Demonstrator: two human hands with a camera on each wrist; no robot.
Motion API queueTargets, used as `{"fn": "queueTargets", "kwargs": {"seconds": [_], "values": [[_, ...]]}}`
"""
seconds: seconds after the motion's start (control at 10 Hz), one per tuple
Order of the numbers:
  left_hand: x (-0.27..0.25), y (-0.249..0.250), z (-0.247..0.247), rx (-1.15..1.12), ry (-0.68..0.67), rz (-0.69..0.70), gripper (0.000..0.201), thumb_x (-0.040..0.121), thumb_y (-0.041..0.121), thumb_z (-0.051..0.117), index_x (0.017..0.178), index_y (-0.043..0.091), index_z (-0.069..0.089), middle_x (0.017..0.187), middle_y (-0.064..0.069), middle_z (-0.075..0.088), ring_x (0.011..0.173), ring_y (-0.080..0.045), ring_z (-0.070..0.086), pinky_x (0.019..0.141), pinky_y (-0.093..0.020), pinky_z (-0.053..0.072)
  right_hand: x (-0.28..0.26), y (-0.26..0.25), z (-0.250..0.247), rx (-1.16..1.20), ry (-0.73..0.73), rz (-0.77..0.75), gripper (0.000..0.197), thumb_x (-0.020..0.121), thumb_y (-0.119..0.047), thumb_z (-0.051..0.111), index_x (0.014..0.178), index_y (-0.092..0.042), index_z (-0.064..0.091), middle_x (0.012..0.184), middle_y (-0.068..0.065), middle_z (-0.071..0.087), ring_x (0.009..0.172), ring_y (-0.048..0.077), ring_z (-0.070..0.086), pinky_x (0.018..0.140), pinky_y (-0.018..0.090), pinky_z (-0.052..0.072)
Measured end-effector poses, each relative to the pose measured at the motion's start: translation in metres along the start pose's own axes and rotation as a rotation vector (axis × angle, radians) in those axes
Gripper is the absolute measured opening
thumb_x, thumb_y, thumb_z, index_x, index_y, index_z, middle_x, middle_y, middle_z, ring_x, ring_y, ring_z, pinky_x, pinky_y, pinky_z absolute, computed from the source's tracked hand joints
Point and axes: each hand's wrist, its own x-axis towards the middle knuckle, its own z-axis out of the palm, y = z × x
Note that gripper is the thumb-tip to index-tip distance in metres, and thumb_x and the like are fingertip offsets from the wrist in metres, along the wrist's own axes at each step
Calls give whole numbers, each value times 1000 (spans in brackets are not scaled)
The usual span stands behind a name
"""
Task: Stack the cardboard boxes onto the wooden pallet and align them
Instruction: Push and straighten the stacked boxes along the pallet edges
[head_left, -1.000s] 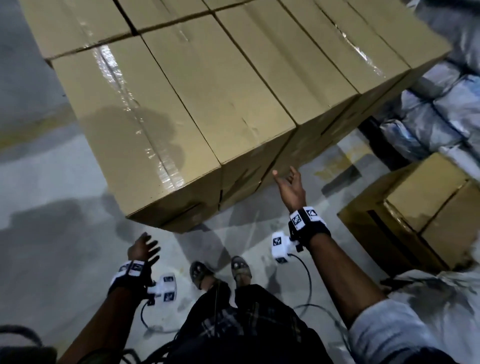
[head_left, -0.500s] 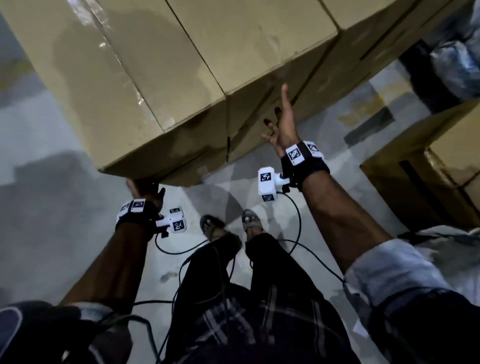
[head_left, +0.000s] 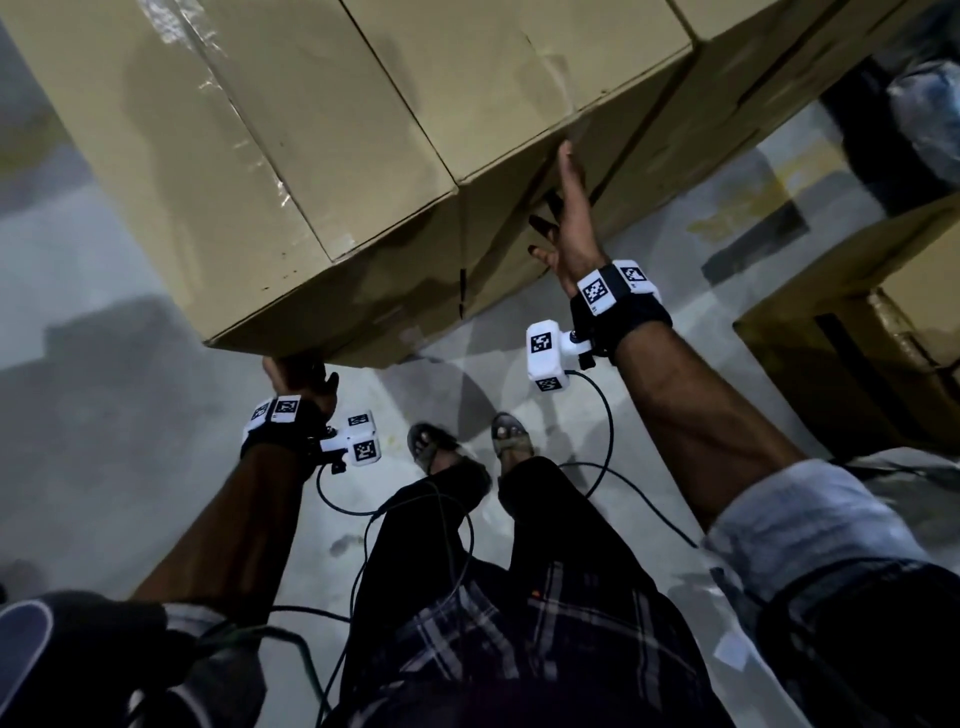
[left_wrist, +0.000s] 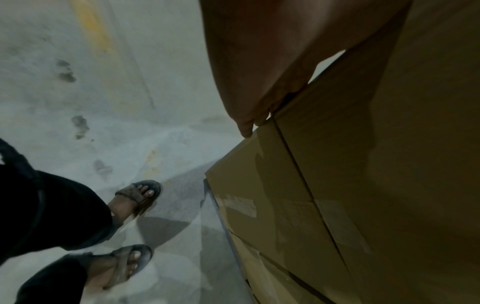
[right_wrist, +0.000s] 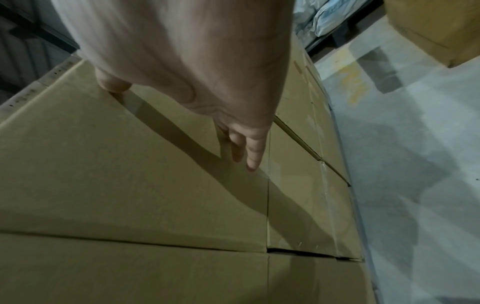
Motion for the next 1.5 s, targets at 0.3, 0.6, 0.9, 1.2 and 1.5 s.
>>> {"fn": "queueTargets", "kwargs": {"seconds": [0.3, 0.6, 0.9, 1.2, 1.5], "values": [[12, -9, 1, 350, 205, -69, 87, 94, 45, 60, 161, 23, 9, 162, -11, 9, 140, -38, 41, 109, -40, 36, 9, 6, -4, 9, 4, -45, 63, 103, -67, 31, 161, -46, 20, 172, 0, 14, 152, 33, 31, 113, 61, 30], [13, 7, 13, -48, 98, -287, 83, 110, 53, 37, 164, 12, -11, 173, -11, -5, 155, -32, 24, 80, -15, 54, 7, 5, -2, -9, 22, -22, 87, 83, -79, 42, 161, -47, 20, 172, -5, 13, 146, 32, 40, 107, 60, 34], [53, -12, -1, -223, 99, -311, 105, 101, 38, 56, 156, 28, -33, 169, -2, 24, 145, -26, 41, 104, -40, 41, 10, 6, 0, 35, 16, -47, 80, 90, -77, 37, 161, -46, 18, 172, -1, 15, 146, 34, 39, 110, 61, 34], [12, 3, 4, -628, 41, -157, 63, 99, 41, 37, 161, 33, 26, 164, 2, 35, 149, -23, 36, 104, -43, 37, -5, 4, -1, 34, 65, 25, 75, 91, -81, 40, 157, -48, 27, 162, 5, 37, 135, 31, 50, 91, 45, 45], [-41, -15, 29, -554, 8, -269, 68, 103, 62, 42, 151, 15, 47, 151, -8, 53, 123, -30, 59, 106, -45, 46, -60, 11, -66, 61, 117, 136, 75, 99, -69, 42, 159, -24, 34, 160, 10, 42, 135, 30, 51, 112, 48, 40]]}}
